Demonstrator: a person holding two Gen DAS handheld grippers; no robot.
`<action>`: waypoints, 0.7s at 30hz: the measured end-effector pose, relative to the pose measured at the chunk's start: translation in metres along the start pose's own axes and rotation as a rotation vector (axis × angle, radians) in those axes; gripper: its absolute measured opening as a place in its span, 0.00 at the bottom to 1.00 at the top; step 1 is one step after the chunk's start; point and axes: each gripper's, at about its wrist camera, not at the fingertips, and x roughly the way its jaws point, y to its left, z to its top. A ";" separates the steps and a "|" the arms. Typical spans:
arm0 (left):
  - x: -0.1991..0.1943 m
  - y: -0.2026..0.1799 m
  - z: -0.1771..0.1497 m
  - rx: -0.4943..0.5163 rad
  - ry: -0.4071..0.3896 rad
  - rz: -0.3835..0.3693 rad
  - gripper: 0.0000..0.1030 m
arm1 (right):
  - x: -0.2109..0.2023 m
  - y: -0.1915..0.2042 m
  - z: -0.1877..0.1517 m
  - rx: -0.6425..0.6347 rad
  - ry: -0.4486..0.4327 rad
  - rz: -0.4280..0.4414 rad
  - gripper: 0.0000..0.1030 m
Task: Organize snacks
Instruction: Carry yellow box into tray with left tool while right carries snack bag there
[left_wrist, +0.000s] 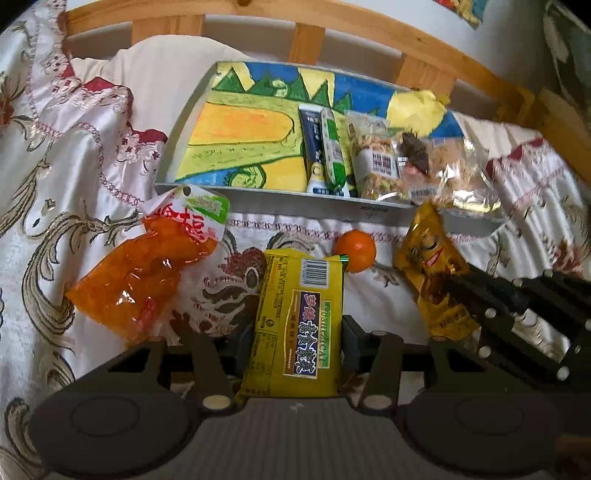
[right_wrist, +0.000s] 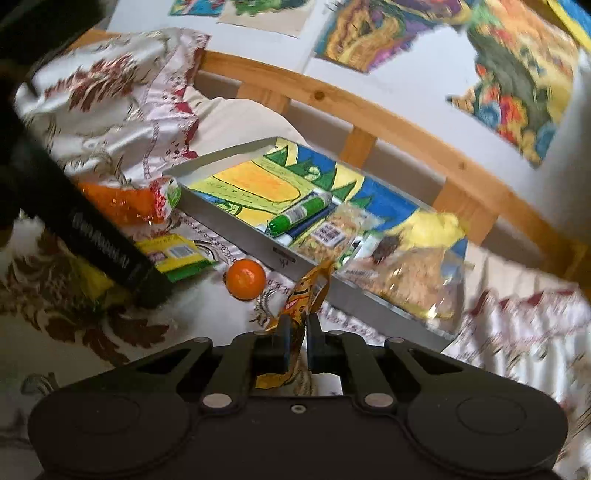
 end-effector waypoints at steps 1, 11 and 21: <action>-0.003 0.000 0.001 -0.008 -0.011 -0.002 0.51 | -0.001 0.002 0.001 -0.023 -0.007 -0.015 0.05; -0.023 -0.002 0.019 -0.031 -0.096 -0.014 0.51 | -0.014 0.003 0.005 -0.110 -0.050 -0.082 0.02; -0.022 -0.010 0.056 -0.052 -0.184 0.002 0.51 | -0.037 -0.002 0.015 -0.085 -0.175 -0.129 0.02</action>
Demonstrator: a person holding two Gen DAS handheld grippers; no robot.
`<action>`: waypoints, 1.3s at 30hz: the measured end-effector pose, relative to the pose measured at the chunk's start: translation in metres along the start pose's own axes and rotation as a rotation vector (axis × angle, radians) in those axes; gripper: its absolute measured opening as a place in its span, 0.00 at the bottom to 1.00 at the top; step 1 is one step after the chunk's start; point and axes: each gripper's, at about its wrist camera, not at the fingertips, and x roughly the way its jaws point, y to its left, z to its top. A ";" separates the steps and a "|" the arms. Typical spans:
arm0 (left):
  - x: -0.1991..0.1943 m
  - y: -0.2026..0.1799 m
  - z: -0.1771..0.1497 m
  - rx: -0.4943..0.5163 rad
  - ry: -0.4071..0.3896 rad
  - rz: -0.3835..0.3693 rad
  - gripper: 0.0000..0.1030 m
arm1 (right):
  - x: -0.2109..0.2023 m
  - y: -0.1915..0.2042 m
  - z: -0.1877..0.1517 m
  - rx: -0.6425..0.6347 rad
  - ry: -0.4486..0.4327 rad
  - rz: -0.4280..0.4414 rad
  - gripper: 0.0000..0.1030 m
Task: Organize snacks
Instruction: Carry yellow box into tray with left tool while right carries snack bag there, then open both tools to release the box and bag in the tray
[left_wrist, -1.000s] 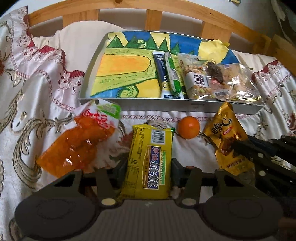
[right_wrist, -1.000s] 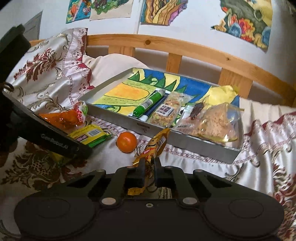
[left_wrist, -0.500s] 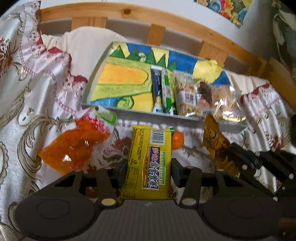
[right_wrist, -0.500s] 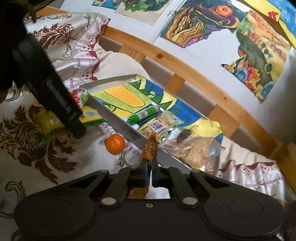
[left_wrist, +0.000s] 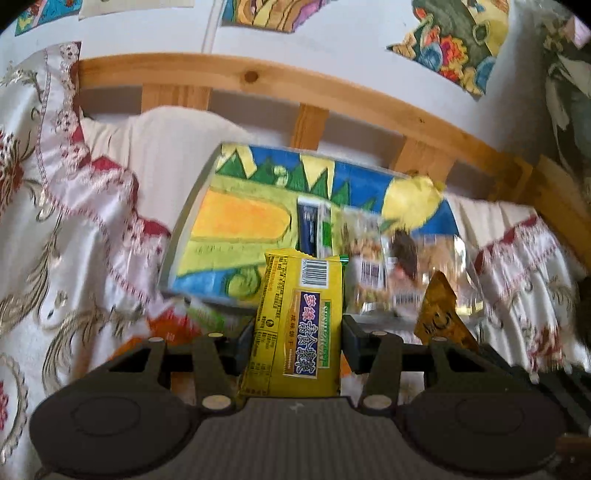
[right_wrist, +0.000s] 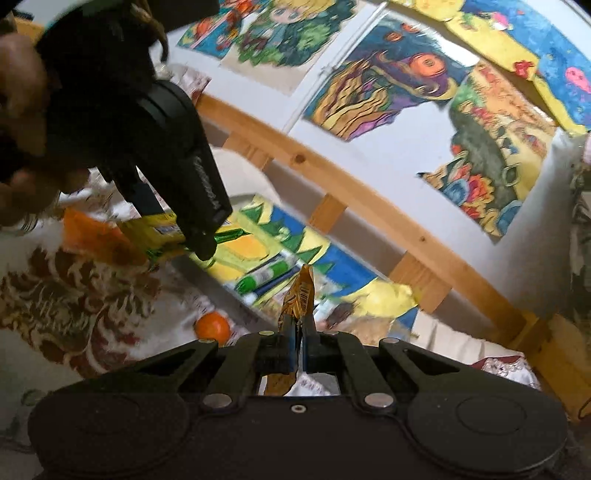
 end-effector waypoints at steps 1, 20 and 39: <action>0.002 -0.002 0.005 -0.001 -0.012 0.003 0.51 | 0.001 -0.002 0.001 0.009 -0.008 -0.011 0.02; 0.086 -0.016 0.046 -0.002 -0.060 0.151 0.51 | 0.100 -0.039 0.004 0.169 -0.061 -0.048 0.02; 0.117 -0.017 0.033 -0.020 -0.014 0.181 0.57 | 0.117 -0.056 -0.011 0.365 0.019 0.004 0.21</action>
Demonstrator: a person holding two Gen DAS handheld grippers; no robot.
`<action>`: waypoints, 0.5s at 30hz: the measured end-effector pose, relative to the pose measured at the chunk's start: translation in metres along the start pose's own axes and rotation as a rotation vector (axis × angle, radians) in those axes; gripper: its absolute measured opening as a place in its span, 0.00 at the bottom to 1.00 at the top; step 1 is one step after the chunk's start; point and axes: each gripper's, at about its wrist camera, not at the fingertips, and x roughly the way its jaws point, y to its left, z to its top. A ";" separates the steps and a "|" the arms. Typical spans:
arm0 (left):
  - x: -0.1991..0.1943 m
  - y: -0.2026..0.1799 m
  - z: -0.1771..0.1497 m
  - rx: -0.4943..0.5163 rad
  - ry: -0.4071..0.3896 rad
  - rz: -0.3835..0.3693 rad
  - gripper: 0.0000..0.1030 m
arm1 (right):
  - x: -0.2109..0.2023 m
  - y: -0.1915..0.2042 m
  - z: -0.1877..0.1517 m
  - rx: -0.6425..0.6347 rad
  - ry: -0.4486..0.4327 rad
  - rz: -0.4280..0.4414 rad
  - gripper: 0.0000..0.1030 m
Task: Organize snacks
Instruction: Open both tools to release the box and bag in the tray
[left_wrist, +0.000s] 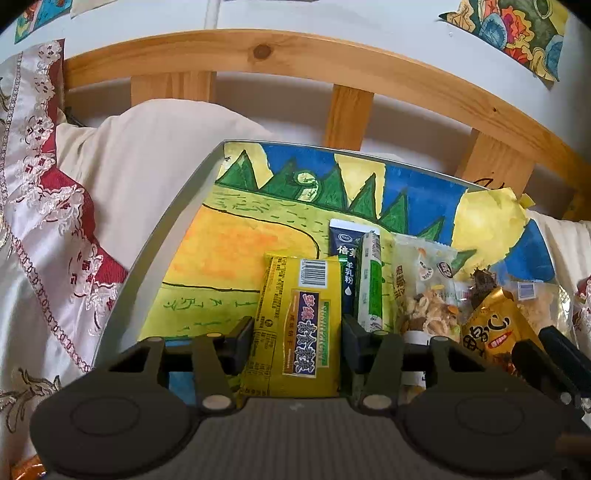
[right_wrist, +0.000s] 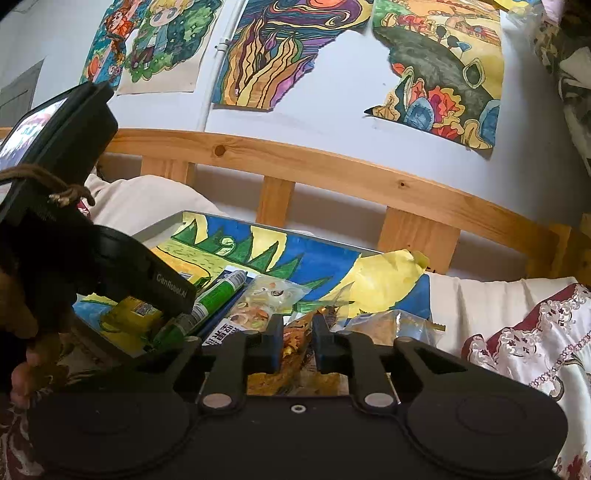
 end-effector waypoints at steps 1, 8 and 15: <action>0.000 0.000 0.000 -0.002 -0.001 0.003 0.61 | 0.000 0.000 0.000 0.003 -0.001 -0.001 0.24; -0.014 0.010 -0.001 -0.045 -0.032 0.001 0.79 | -0.004 -0.003 0.000 0.022 -0.019 -0.017 0.55; -0.047 0.022 -0.003 -0.075 -0.110 0.032 0.96 | -0.018 -0.006 0.007 0.064 -0.045 -0.015 0.77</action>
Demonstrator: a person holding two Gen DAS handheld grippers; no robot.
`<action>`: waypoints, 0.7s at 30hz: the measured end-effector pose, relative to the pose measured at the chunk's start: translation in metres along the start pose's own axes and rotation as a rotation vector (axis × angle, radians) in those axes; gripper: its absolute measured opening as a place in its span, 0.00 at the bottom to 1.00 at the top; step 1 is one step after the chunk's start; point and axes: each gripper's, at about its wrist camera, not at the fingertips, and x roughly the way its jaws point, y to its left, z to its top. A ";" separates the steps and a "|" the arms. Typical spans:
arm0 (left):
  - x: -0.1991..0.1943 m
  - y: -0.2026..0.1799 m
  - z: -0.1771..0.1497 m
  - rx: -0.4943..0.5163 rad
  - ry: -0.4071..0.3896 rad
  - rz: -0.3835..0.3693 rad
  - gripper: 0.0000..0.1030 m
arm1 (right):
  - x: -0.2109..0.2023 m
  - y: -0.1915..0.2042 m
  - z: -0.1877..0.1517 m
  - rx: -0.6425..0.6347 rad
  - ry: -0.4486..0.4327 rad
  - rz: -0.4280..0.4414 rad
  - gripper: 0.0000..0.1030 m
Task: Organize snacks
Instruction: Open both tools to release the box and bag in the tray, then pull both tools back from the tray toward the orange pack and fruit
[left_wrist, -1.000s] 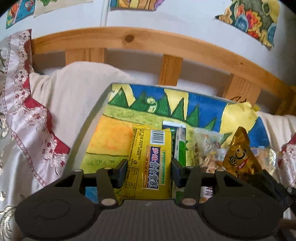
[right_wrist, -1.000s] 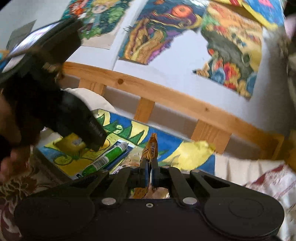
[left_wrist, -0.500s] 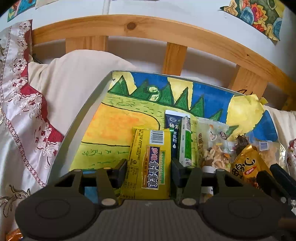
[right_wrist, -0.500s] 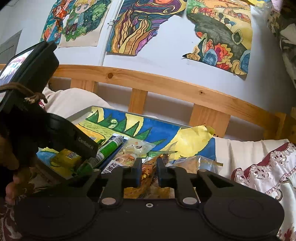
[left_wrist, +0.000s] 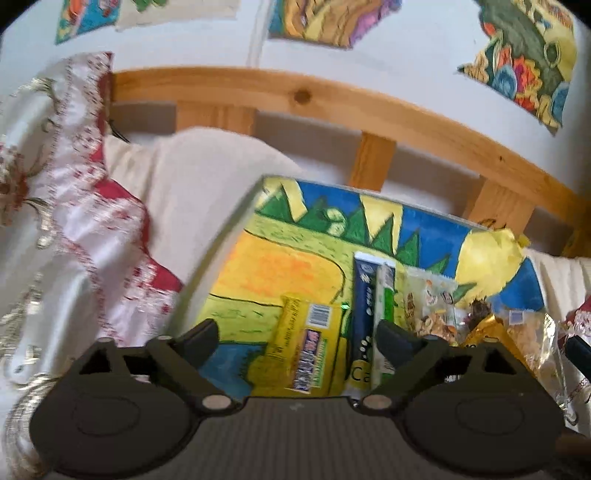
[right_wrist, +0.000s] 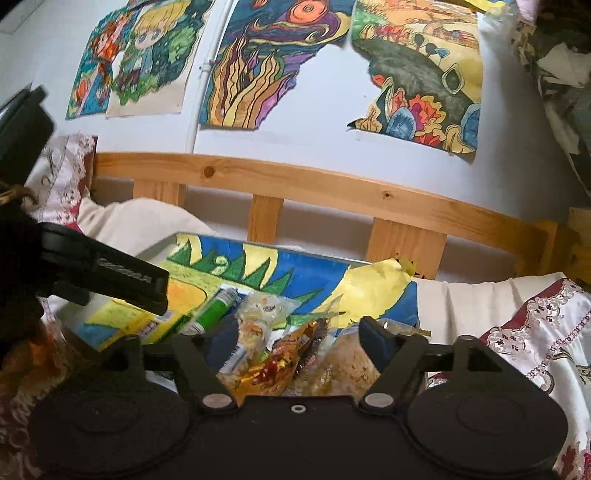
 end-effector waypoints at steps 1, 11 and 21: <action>-0.006 0.002 0.000 -0.002 -0.015 0.006 0.98 | -0.003 0.000 0.002 0.005 -0.006 0.005 0.80; -0.074 0.035 -0.010 0.020 -0.117 0.041 0.99 | -0.049 0.010 0.019 0.030 -0.108 0.031 0.99; -0.130 0.073 -0.035 0.001 -0.151 0.057 0.99 | -0.105 0.025 0.021 0.024 -0.173 0.030 0.99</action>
